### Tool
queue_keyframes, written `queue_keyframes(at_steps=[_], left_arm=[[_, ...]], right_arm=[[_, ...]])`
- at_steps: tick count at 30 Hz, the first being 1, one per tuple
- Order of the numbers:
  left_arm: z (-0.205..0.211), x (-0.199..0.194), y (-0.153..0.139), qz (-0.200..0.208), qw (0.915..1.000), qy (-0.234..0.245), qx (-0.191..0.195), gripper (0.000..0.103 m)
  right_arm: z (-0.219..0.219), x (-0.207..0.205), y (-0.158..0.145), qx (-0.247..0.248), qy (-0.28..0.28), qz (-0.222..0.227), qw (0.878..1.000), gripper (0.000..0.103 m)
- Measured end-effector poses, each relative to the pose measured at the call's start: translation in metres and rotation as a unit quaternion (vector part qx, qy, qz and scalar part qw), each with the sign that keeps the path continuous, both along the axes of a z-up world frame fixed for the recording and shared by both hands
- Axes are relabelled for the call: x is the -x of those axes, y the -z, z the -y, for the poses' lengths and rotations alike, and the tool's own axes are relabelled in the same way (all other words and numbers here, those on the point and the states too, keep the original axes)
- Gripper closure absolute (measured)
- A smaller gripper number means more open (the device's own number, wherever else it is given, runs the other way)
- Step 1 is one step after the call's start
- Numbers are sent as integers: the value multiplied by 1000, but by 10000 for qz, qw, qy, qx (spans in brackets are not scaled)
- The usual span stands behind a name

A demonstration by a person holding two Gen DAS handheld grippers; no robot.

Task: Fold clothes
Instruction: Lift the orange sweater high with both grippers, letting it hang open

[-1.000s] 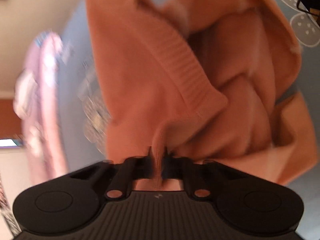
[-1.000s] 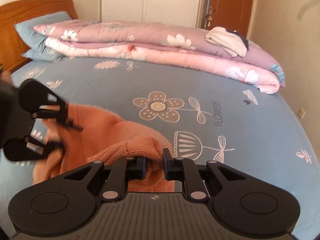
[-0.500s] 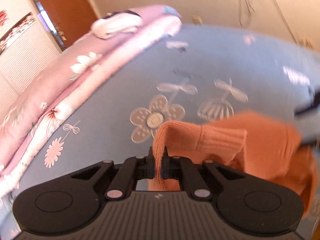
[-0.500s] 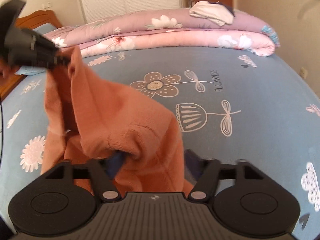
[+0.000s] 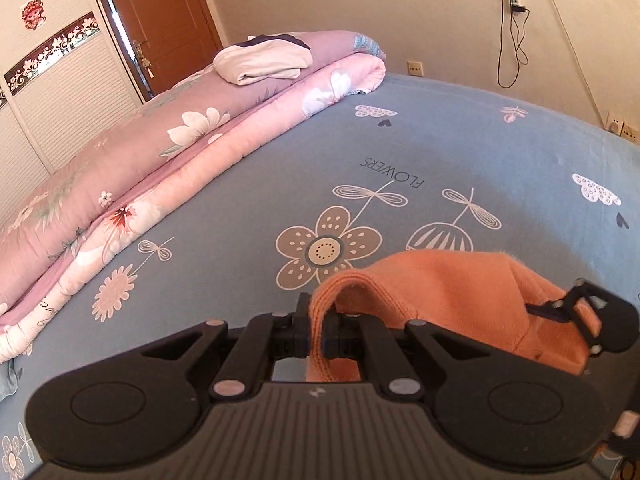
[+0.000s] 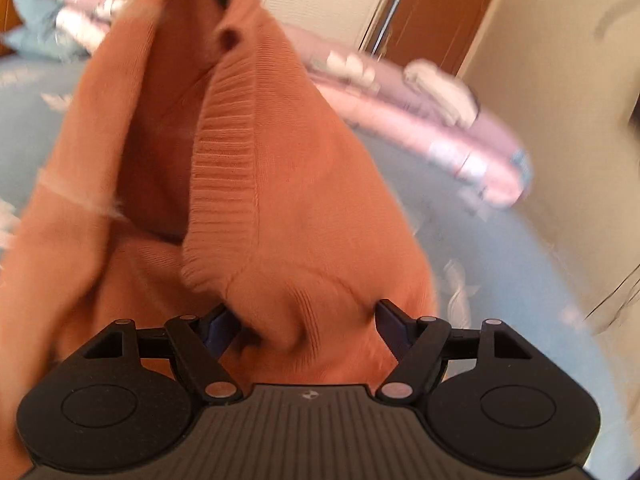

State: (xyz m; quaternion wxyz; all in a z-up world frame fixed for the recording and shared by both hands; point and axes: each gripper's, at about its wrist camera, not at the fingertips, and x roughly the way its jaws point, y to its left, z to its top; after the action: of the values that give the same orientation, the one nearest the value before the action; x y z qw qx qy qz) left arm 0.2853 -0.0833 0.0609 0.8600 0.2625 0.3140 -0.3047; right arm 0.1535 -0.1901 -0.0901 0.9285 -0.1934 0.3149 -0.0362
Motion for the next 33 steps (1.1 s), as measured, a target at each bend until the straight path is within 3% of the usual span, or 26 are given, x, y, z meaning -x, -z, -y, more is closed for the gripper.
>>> queue_keyframes(at_steps=[1,2,5,8,10,15,18,24,33], left_arm=[[-1,0,1,-2,10000,-13,-35,100],[-2,0,2,-17,9999,-13,-105,100],[-8,5,6,-188,9984,201,-488,100],[-13,16,10,-480,9926,495,-997,100],[-15,28,12,-684,9862,710,-1326,100],[-11,71,-1,-1102,9628,1453,-1993,100],[-9,92,-27,-1040,9579,1601,-2145,100],[-13,132,-99,-555,9622,1436,-2245,100],[-23,207,-191,489,9622,1053,-2464,100]], right_arm=[[-1,-4,4,24,-17,-33,10000,69],[0,-9,7,102,-26,-218,9997,91],[22,-6,-5,-260,-806,-998,9914,90],[56,-2,-37,-543,-1741,-1800,9666,90],[75,0,-71,-432,-2196,-2117,9514,91],[96,4,-157,-315,-2692,-2777,9216,91],[92,15,-195,4,-2803,-2875,9158,91],[73,56,-262,591,-2730,-2616,9239,92],[61,124,-364,1082,-2625,-1524,9466,92]])
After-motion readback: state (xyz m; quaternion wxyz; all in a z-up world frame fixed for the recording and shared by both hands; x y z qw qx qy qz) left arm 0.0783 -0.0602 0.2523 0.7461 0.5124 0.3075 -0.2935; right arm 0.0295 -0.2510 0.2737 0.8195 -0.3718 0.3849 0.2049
